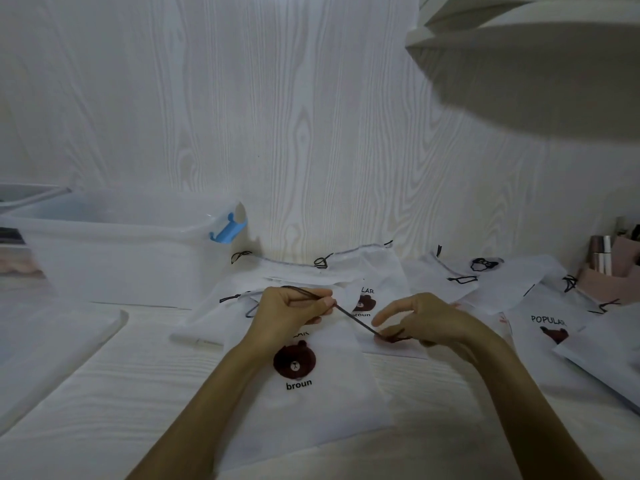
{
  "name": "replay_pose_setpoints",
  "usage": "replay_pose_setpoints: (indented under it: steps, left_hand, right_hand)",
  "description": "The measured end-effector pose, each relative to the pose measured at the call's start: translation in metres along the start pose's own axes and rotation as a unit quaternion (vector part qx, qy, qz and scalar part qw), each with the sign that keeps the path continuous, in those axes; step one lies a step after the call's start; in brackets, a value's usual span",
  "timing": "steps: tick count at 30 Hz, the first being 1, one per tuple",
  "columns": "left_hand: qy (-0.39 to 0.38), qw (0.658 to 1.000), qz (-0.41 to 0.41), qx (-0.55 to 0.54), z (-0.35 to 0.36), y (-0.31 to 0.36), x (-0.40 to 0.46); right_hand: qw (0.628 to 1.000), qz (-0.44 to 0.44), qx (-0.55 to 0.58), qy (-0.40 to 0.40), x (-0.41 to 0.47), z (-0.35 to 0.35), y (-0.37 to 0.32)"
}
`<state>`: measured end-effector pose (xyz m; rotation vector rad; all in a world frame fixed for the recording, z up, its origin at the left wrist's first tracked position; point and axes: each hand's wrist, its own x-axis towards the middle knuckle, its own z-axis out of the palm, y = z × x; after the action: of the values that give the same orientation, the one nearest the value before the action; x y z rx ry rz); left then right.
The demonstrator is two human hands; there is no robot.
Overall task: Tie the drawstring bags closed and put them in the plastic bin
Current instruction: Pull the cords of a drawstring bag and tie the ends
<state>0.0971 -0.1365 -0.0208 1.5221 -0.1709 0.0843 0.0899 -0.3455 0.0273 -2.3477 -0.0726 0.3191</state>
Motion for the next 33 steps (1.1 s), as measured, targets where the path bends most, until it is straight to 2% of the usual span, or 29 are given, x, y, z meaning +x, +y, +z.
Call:
replay_pose_setpoints:
  steps: [2, 3, 6, 7, 9, 12, 16, 19, 24, 29, 33]
  left_hand:
    - [-0.007, 1.0, -0.004, -0.003, -0.002, 0.004, -0.001]
    - [-0.013, 1.0, -0.006, 0.001, -0.003, 0.006, -0.002]
    - [-0.04, 0.999, -0.003, 0.037, -0.004, 0.01, -0.003]
    - [-0.048, 0.998, -0.002, 0.047, -0.003, 0.011, -0.004]
    - [-0.058, 0.997, 0.0, 0.055, -0.003, 0.013, -0.006]
    - [-0.074, 0.995, 0.008, 0.061, -0.006, 0.018, -0.007]
    - [-0.082, 0.994, 0.011, 0.077, -0.012, 0.022, -0.006]
    - [-0.071, 0.994, 0.011, 0.087, -0.017, 0.025, -0.006]
    - [-0.015, 0.998, 0.033, 0.052, -0.031, 0.025, -0.01]
    - [0.078, 0.995, 0.061, 0.031, -0.034, 0.008, -0.012]
    - [0.118, 0.988, 0.092, 0.027, -0.032, 0.005, -0.011]
  right_hand:
    - [0.999, -0.03, 0.027, -0.016, -0.002, -0.001, 0.0]
    - [0.997, -0.054, 0.048, 0.0, -0.001, 0.0, 0.001]
    - [0.97, -0.171, 0.081, 0.151, 0.006, 0.004, 0.002]
    - [0.958, -0.211, 0.1, 0.167, 0.007, 0.007, -0.001]
    - [0.954, -0.255, 0.107, 0.118, 0.009, 0.017, -0.004]
    - [0.955, -0.286, 0.032, 0.068, 0.017, 0.035, 0.0]
    - [0.945, -0.296, 0.097, 0.096, 0.03, 0.044, 0.0]
    - [0.944, -0.309, 0.099, 0.066, 0.039, 0.044, -0.009]
    - [0.938, -0.325, 0.099, 0.06, 0.047, 0.057, -0.028]
    - [0.948, -0.276, 0.132, 0.088, 0.042, 0.079, -0.02]
    - [0.943, -0.265, 0.178, 0.095, 0.031, 0.079, -0.015]
